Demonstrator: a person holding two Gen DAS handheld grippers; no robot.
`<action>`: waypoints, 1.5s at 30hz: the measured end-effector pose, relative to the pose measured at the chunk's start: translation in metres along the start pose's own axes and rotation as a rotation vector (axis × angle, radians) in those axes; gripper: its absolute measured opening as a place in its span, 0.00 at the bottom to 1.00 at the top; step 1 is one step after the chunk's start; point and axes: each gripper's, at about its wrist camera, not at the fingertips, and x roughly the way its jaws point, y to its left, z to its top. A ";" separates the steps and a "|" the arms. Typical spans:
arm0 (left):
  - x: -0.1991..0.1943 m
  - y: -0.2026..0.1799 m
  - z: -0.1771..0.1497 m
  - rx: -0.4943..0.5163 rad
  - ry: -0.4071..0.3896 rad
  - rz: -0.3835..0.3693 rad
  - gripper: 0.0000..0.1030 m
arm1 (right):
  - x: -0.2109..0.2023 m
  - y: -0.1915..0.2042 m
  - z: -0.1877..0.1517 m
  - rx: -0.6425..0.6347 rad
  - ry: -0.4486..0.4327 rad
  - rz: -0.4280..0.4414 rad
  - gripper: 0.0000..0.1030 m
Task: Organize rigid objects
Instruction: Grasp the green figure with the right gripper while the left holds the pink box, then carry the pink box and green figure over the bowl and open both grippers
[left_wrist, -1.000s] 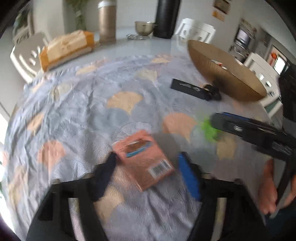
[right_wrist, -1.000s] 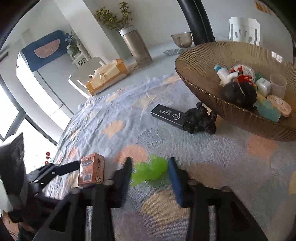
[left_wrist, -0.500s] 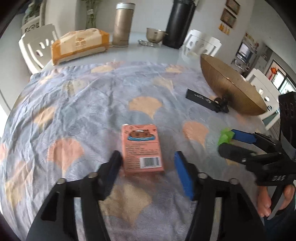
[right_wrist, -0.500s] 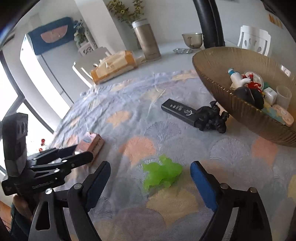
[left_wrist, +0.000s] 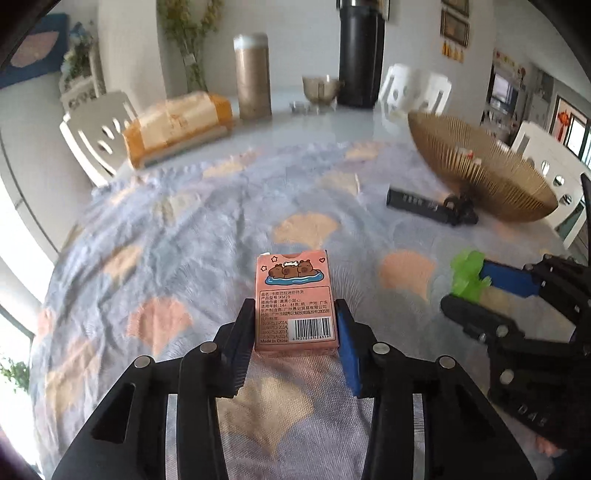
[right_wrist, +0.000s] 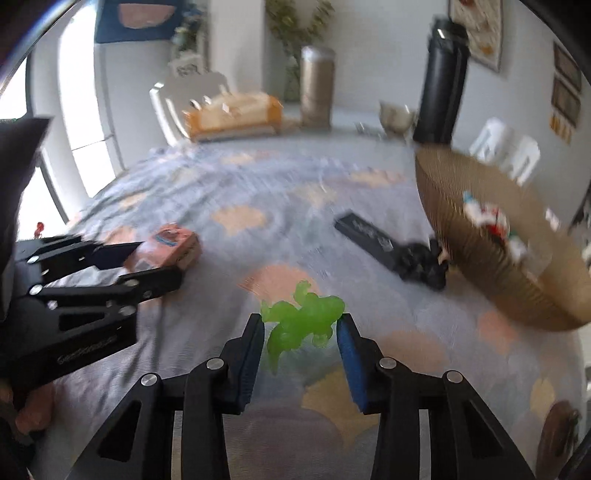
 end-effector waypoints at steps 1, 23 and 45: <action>-0.003 -0.001 -0.001 0.002 -0.019 0.011 0.37 | -0.001 0.003 0.000 -0.010 -0.005 0.001 0.39; 0.004 -0.002 -0.001 0.003 0.019 0.079 0.37 | -0.001 -0.020 0.005 0.071 -0.027 -0.043 0.39; -0.105 -0.102 0.146 -0.013 -0.341 -0.305 0.37 | -0.193 -0.120 0.058 0.386 -0.496 -0.325 0.39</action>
